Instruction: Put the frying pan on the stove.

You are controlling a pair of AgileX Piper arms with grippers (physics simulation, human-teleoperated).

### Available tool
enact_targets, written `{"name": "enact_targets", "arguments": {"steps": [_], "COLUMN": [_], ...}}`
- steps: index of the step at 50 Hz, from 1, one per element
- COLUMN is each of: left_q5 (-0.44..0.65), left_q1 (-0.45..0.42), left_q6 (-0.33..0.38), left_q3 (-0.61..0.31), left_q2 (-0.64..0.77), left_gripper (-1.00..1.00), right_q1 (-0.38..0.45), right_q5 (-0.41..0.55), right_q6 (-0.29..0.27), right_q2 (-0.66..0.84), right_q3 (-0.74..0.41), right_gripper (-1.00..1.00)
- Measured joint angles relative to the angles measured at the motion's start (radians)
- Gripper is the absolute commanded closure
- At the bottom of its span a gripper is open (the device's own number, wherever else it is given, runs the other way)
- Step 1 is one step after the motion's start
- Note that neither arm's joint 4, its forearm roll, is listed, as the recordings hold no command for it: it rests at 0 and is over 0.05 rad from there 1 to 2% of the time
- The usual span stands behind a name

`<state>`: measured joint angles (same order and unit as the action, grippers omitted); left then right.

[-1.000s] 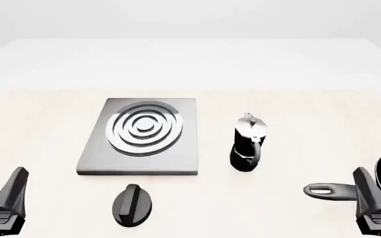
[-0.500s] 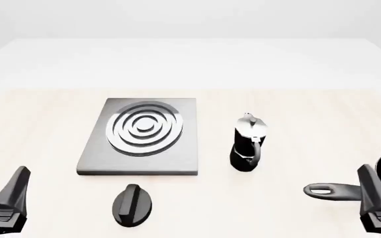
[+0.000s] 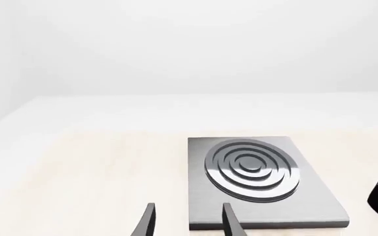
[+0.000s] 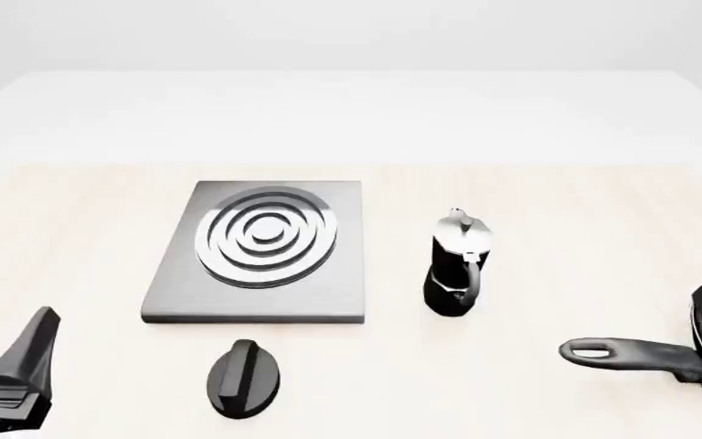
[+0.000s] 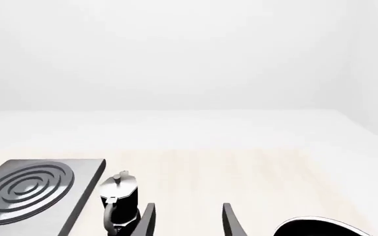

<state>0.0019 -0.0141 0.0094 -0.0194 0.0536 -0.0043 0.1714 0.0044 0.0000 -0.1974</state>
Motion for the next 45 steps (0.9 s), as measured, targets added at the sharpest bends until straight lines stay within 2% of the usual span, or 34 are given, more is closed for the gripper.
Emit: {"name": "enact_targets", "arguments": {"steps": [20, 45], "left_q5": [0.019, 0.01], "left_q1": [-0.012, -0.026], "left_q6": [-0.004, -0.006], "left_q3": [-0.006, -0.003], "left_q2": [-0.01, 0.004], "left_gripper": [-1.0, -1.0], "right_q1": [0.011, -0.013], "right_q5": [0.232, 0.55], "right_q6": [-0.024, 0.0], "right_q2": [0.0, 0.0], "right_q3": [-0.203, -0.49], "right_gripper": [-1.0, -1.0]}}
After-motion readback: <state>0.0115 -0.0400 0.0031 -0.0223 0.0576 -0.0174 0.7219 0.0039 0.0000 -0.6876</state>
